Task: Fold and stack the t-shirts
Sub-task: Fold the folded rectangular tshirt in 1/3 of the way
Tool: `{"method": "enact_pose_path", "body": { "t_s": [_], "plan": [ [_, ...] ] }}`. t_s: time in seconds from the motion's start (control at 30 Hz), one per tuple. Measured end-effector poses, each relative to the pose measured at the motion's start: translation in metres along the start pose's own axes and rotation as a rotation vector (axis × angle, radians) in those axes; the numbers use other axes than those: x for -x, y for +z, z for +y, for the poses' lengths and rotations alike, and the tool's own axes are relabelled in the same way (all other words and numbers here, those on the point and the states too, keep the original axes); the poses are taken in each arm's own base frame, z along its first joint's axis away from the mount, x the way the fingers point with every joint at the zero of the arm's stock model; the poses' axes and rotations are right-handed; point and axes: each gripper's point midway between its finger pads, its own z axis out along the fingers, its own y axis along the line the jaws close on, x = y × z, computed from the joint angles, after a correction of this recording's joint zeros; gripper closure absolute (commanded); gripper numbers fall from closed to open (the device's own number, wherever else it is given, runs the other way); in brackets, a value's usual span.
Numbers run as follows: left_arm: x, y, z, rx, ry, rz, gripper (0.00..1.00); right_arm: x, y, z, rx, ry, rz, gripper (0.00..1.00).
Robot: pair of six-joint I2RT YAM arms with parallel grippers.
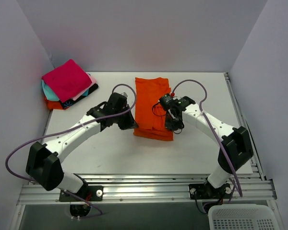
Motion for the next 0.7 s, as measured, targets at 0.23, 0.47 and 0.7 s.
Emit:
{"method": "enact_pose_path", "body": {
  "t_s": [0.23,0.47,0.7],
  "plan": [
    [0.055,0.035,-0.001,0.008,-0.003,0.005,0.98,0.051,0.021,0.0,-0.033,-0.009,-0.009,1.0],
    [0.103,0.079,-0.006,-0.019,0.011,0.033,0.98,0.1,0.055,0.012,-0.044,-0.025,0.003,1.0],
    [0.153,0.126,0.002,-0.046,-0.009,0.038,0.04,0.158,0.101,0.029,-0.047,-0.023,0.003,0.48]
  ]
}}
